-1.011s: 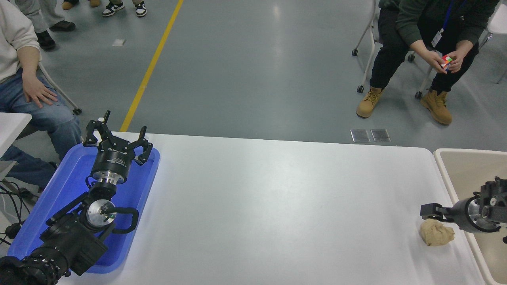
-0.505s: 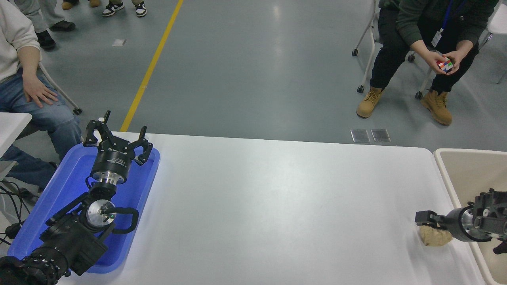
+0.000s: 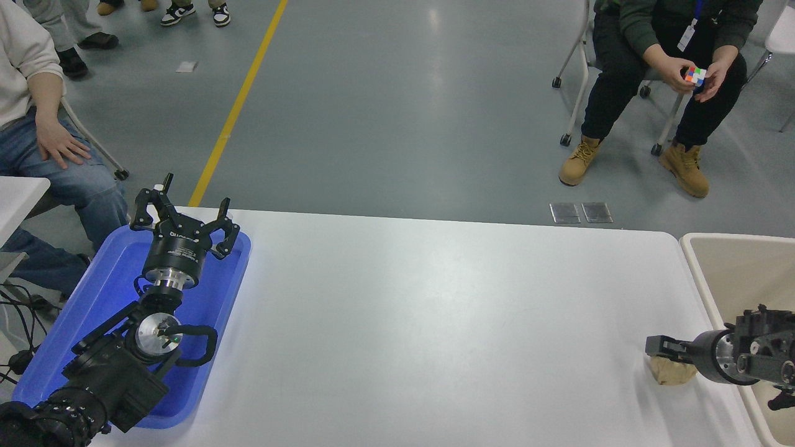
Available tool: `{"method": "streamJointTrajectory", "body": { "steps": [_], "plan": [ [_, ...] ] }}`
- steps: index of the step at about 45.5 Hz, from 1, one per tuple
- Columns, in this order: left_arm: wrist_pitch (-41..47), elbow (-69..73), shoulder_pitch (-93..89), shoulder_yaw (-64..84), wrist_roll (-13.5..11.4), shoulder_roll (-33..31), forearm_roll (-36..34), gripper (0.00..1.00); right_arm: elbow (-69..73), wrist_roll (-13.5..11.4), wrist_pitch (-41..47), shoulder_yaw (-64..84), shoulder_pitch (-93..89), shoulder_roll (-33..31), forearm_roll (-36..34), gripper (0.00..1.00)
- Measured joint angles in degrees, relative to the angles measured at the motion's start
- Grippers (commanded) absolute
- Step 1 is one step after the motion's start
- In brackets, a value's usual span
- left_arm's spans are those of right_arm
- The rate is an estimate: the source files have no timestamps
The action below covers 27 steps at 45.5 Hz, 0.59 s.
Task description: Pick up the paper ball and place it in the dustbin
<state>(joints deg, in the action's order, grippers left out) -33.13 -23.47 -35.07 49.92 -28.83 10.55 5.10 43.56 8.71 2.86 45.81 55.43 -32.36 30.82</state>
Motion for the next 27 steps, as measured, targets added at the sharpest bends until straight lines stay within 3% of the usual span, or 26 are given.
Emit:
{"method": "streamJointTrajectory", "body": {
  "steps": [14,27],
  "plan": [
    [0.0,0.0,0.0,0.0,0.0,0.0,0.0,1.00,0.3,0.8,-1.0,0.7,0.9,-1.3,3.9,0.00],
    [0.0,0.0,0.0,0.0,0.0,0.0,0.0,1.00,1.1,1.6,-0.8,3.4,3.9,-3.1,5.4,0.00]
  ]
}}
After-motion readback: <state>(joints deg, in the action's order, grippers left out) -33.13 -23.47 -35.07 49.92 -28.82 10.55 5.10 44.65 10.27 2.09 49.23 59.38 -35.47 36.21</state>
